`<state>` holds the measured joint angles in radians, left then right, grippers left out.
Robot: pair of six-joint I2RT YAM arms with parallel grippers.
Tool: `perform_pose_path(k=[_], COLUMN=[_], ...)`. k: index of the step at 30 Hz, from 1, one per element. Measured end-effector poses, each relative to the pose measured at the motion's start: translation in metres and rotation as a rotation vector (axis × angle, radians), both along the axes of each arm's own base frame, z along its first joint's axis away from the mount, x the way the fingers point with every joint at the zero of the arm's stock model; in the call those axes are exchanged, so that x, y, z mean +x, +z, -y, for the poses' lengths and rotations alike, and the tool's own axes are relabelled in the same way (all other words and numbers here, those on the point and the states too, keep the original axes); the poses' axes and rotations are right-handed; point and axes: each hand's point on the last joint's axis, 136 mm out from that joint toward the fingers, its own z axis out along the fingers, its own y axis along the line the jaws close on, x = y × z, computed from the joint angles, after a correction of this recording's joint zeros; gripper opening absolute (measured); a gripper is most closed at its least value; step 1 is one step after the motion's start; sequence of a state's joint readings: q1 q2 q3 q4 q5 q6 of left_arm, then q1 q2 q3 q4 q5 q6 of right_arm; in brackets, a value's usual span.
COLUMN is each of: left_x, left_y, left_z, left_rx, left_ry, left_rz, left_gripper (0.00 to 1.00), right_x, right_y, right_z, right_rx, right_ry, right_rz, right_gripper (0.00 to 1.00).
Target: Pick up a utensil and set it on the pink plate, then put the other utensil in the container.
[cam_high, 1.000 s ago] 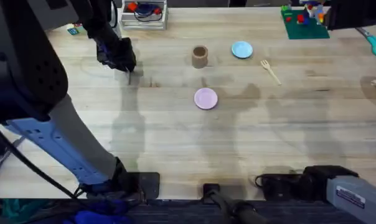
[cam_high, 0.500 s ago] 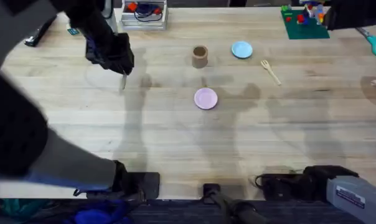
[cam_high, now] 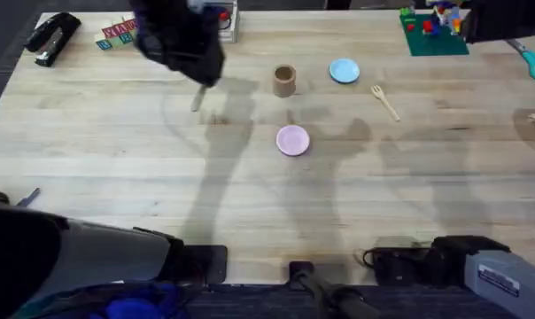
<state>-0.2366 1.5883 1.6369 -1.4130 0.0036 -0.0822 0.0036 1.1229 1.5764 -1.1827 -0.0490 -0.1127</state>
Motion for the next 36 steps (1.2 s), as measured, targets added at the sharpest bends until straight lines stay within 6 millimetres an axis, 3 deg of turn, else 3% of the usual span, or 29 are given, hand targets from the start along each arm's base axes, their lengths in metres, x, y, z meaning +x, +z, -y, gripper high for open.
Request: perform_pose_path(k=[6,11,26,36], left_x=[-0.006,-0.014,-0.028,-0.017], left_y=[0.003,0.004,-0.007,-0.047], left_z=[0.056,0.088,0.139,0.165], left_rx=[-0.017,-0.034,-0.079,-0.057], left_ry=[-0.165,-0.253,-0.356,-0.375], left_rz=[0.048,0.072,0.054,-0.005], left_gripper=[0.042,0.042,0.043,0.043], right_x=[0.000,0.000,0.000,0.000], right_y=[0.000,0.000,0.000,0.000], right_z=[0.000,0.000,0.000,0.000], right_rx=[0.000,0.000,0.000,0.000], right_ry=[0.000,0.000,0.000,0.000], right_rz=[0.000,0.000,0.000,0.000], right_gripper=[0.996,0.996,0.996,0.996])
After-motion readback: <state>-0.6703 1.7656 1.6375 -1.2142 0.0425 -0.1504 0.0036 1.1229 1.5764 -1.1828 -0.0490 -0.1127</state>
